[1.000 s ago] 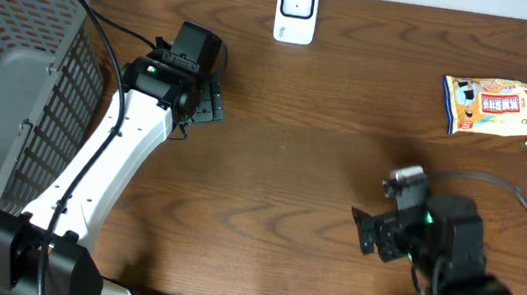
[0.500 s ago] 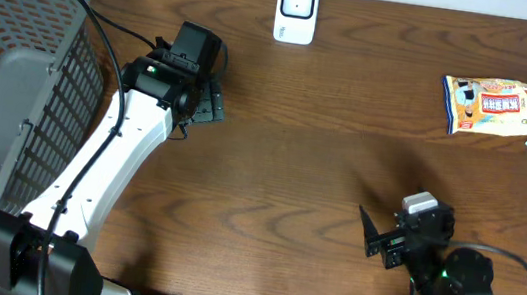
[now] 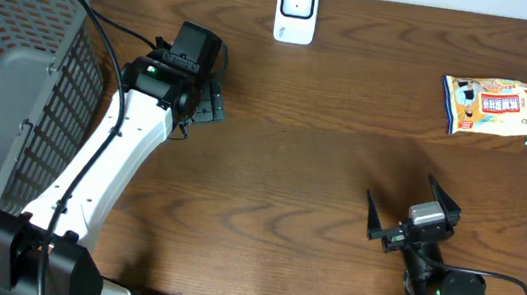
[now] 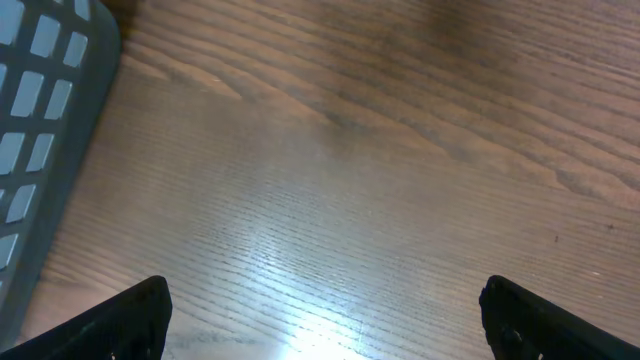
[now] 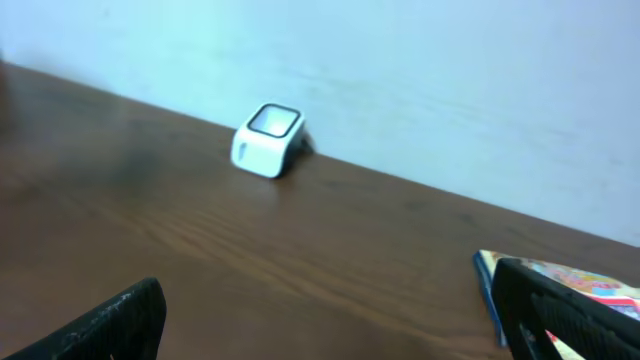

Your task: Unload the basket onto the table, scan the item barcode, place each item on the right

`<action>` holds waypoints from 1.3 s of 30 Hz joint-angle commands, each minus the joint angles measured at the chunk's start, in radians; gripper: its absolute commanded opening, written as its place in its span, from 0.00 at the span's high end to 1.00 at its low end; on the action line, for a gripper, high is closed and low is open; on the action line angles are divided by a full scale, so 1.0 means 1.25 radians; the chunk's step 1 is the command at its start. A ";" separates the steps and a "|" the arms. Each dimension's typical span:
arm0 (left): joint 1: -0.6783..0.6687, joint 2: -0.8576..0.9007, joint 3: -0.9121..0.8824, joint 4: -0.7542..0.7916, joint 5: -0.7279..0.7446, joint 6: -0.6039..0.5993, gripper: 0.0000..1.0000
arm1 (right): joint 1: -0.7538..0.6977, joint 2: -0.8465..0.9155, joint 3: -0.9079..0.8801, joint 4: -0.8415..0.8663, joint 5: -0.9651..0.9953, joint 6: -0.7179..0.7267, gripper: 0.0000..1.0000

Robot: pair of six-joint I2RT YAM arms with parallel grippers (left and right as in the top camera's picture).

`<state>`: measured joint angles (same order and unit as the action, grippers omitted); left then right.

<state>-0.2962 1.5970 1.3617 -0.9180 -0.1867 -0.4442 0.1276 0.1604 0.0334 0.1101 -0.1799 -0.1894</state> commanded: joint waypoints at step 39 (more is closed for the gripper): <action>0.001 -0.008 0.003 -0.004 -0.013 0.005 0.02 | -0.090 -0.124 -0.022 -0.149 0.188 0.175 0.01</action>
<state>-0.2962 1.5967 1.3617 -0.9180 -0.1867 -0.4438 0.0208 0.0124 0.0074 -0.0708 0.0376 -0.0250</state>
